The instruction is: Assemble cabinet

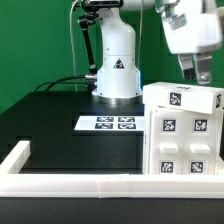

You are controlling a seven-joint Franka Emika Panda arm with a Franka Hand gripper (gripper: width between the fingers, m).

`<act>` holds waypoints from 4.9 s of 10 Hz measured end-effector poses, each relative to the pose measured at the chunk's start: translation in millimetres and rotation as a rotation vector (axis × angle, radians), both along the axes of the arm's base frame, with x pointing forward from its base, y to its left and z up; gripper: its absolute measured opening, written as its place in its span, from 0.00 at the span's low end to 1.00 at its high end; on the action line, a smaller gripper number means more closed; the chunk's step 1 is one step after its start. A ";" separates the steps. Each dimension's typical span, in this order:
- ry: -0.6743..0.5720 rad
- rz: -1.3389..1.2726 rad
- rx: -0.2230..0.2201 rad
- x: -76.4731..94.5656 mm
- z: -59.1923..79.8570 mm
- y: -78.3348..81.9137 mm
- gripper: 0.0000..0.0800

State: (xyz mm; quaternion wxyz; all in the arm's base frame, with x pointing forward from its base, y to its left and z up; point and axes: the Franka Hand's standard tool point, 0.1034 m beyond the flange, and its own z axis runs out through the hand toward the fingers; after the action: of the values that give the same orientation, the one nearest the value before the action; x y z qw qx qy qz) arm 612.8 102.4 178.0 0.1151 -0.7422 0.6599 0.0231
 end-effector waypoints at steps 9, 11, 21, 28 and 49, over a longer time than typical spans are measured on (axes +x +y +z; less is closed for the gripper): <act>-0.153 0.962 -0.127 2.4 -0.2 -0.7 1.00; -0.177 1.230 -0.176 2.2 -0.4 -3.3 1.00; -0.240 1.998 -0.266 -1.6 -10.7 -8.8 1.00; -0.240 2.135 -0.256 -5.6 -23.2 -12.2 1.00; -0.080 0.644 -0.208 -6.7 -21.1 -19.2 0.70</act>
Offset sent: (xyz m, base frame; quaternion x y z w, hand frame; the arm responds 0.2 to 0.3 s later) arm 0.0057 0.0078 0.0044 -0.0453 0.0005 -0.2273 0.9728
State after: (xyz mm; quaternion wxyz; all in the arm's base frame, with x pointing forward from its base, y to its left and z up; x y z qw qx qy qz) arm 606.1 83.2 156.9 0.0513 -0.9206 0.3853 -0.0380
